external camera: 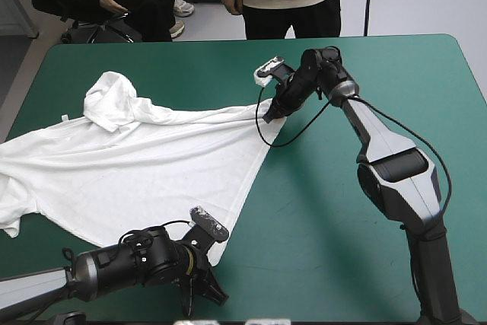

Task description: Fold the cloth

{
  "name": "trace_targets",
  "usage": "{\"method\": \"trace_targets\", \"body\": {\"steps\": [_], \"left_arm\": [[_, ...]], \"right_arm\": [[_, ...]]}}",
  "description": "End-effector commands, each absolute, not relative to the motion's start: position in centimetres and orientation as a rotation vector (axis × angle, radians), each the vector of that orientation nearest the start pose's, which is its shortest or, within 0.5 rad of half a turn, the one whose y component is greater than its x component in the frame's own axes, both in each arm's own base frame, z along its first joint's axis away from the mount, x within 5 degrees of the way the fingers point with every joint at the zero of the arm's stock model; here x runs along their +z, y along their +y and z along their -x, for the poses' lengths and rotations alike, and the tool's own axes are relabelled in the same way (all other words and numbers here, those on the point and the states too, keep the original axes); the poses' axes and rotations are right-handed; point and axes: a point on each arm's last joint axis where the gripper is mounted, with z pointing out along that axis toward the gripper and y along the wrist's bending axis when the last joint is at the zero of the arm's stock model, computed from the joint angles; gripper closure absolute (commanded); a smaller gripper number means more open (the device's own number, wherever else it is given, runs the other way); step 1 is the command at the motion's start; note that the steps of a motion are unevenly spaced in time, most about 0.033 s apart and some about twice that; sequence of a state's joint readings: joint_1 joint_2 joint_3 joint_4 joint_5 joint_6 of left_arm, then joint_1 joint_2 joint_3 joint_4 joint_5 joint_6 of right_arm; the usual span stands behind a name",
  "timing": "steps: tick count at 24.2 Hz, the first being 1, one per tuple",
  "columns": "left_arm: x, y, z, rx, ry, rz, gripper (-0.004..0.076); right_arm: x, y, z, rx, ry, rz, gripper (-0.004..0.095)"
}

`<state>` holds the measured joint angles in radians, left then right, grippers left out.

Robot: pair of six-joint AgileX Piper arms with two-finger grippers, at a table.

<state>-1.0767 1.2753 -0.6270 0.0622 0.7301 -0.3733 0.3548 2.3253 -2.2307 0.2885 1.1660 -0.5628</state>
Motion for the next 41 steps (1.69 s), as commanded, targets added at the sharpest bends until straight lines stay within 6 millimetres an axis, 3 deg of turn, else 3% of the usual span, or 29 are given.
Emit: {"method": "trace_targets", "body": {"steps": [1, 4, 9, 10, 11, 12, 13, 16, 17, 19, 23, 26, 34, 38, 41], "left_arm": [[23.4, -18.7, -10.7, -0.317, 2.566, -0.950, 0.0741], [27.6, -18.2, -11.9, -0.227, 2.408, -0.910, 0.0741], [36.9, -17.0, -14.1, -0.030, 2.091, -0.808, 0.0741], [40.6, -16.5, -14.7, 0.036, 1.954, -0.767, 0.0741], [42.6, -16.2, -14.8, 0.055, 1.881, -0.753, 0.0741], [46.0, -15.7, -14.9, 0.075, 1.763, -0.728, 0.0741], [47.8, -15.5, -14.9, 0.087, 1.705, -0.715, 0.0741], [55.6, -14.3, -14.6, 0.154, 1.483, -0.671, 0.0741], [57.2, -14.1, -14.5, 0.161, 1.444, -0.658, 0.0741], [62.2, -12.9, -13.8, 0.165, 1.311, -0.591, 0.0741], [68.2, -10.0, -11.4, 0.051, 1.082, -0.483, 0.0741], [69.7, -8.1, -9.7, -0.029, 0.989, -0.457, 0.0741], [69.9, -7.3, -9.3, -0.021, 0.988, -0.454, 0.0741], [69.2, -7.4, -9.7, -0.045, 1.081, -0.454, 0.0741], [68.7, -7.5, -10.6, 0.016, 1.156, -0.399, 0.0741]], "right_arm": [[33.5, 18.8, -43.5, 0.350, 2.315, 1.089, 0.0908], [37.9, 18.1, -41.3, 0.341, 2.231, 1.074, 0.0908], [45.0, 16.5, -36.9, 0.318, 2.065, 1.029, 0.0908], [47.7, 15.8, -34.8, 0.311, 1.986, 1.004, 0.0908], [48.8, 15.5, -34.0, 0.307, 1.955, 0.994, 0.0908], [51.5, 14.8, -32.0, 0.290, 1.866, 0.962, 0.0908], [52.6, 14.4, -31.1, 0.282, 1.824, 0.947, 0.0908], [59.3, 12.2, -25.1, 0.264, 1.568, 0.833, 0.0908], [60.3, 11.8, -24.1, 0.262, 1.521, 0.813, 0.0908], [64.3, 10.0, -19.4, 0.241, 1.325, 0.734, 0.0908], [68.5, 7.6, -12.6, 0.253, 1.046, 0.625, 0.0908], [69.5, 6.6, -9.7, 0.235, 0.965, 0.614, 0.0913], [70.4, 4.6, -4.9, 0.179, 0.870, 0.590, 0.0913], [69.7, 4.2, -6.0, 0.109, 0.984, 0.566, 0.0913], [68.8, 4.6, -8.7, 0.073, 1.099, 0.554, 0.0913]]}}
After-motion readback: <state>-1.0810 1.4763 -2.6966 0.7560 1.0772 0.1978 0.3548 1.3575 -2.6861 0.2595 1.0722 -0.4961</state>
